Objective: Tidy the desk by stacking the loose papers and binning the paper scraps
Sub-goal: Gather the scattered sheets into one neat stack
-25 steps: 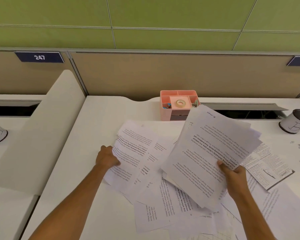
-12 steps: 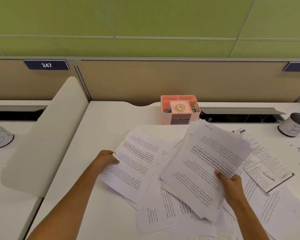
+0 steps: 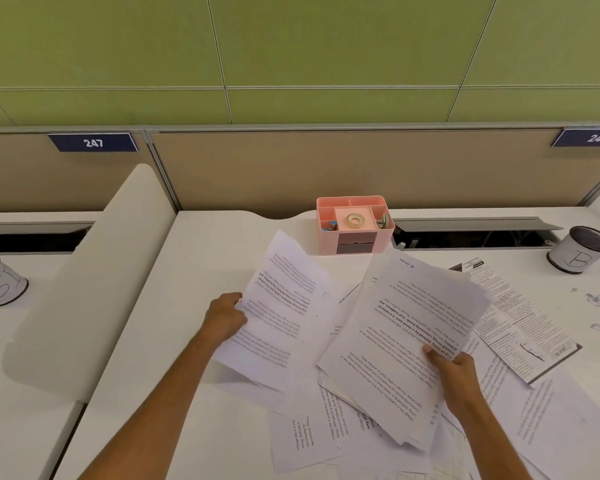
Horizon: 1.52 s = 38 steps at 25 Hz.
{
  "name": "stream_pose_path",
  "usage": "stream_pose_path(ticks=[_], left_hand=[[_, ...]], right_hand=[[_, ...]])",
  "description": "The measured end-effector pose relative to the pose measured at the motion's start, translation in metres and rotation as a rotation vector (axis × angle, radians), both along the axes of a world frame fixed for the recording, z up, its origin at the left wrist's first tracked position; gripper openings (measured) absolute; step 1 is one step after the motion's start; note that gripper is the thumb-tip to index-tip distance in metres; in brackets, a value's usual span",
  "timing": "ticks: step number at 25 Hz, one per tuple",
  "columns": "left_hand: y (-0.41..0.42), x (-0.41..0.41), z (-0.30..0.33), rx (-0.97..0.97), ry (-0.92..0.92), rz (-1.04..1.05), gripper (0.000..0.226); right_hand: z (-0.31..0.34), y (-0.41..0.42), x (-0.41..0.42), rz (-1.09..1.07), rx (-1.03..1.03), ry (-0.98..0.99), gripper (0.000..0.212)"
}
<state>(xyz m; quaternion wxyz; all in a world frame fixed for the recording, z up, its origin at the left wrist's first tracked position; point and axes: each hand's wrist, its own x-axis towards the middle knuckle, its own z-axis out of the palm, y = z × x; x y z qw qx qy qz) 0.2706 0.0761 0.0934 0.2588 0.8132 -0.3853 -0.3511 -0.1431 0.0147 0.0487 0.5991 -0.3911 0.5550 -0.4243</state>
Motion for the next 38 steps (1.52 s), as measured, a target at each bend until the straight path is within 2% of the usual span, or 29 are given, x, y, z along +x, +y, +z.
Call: stream_pose_path(ticks=[5,8,11,15,18,19,21,26,29,31,33,35,38], left_hand=[[-0.003,-0.004,0.065,-0.272,0.067,-0.086,0.04],[0.002,-0.006,0.087,-0.335,0.17,-0.1,0.04],[0.006,-0.01,0.086,-0.294,0.329,-0.164,0.042],[0.012,-0.033,0.05,-0.185,0.481,-0.16,0.042],[0.017,-0.055,0.021,-0.108,0.529,-0.11,0.043],[0.019,-0.06,0.013,-0.084,0.523,-0.106,0.045],[0.021,-0.067,0.004,-0.052,0.523,-0.082,0.048],[0.024,-0.068,0.0,-0.061,0.651,0.003,0.05],[0.024,-0.068,0.005,-0.138,0.627,0.06,0.049],[0.023,-0.068,0.01,-0.209,0.551,0.075,0.043],[0.021,-0.069,0.016,-0.285,0.479,0.087,0.039],[0.02,-0.069,0.023,-0.359,0.435,0.094,0.039],[0.02,-0.067,0.034,-0.456,0.474,0.057,0.043]], right_hand=[[-0.004,0.002,0.008,0.035,0.058,-0.001,0.022],[-0.007,0.004,0.014,0.052,0.087,0.0,0.024],[-0.005,0.008,0.024,0.095,0.09,-0.02,0.027],[0.007,0.017,0.039,0.184,0.052,-0.064,0.031],[0.02,0.021,0.052,0.247,0.013,-0.091,0.046],[0.023,0.02,0.056,0.263,0.008,-0.098,0.043],[0.03,0.02,0.063,0.281,0.006,-0.122,0.025],[0.046,0.024,0.079,0.319,-0.012,-0.137,0.023],[0.046,0.024,0.091,0.267,0.021,-0.078,0.019],[0.051,0.025,0.096,0.191,0.056,-0.131,0.043],[0.061,0.023,0.098,0.215,-0.031,-0.174,0.056],[0.075,0.021,0.101,0.268,-0.177,-0.103,0.049],[0.089,0.015,0.1,0.227,-0.235,-0.078,0.034]])
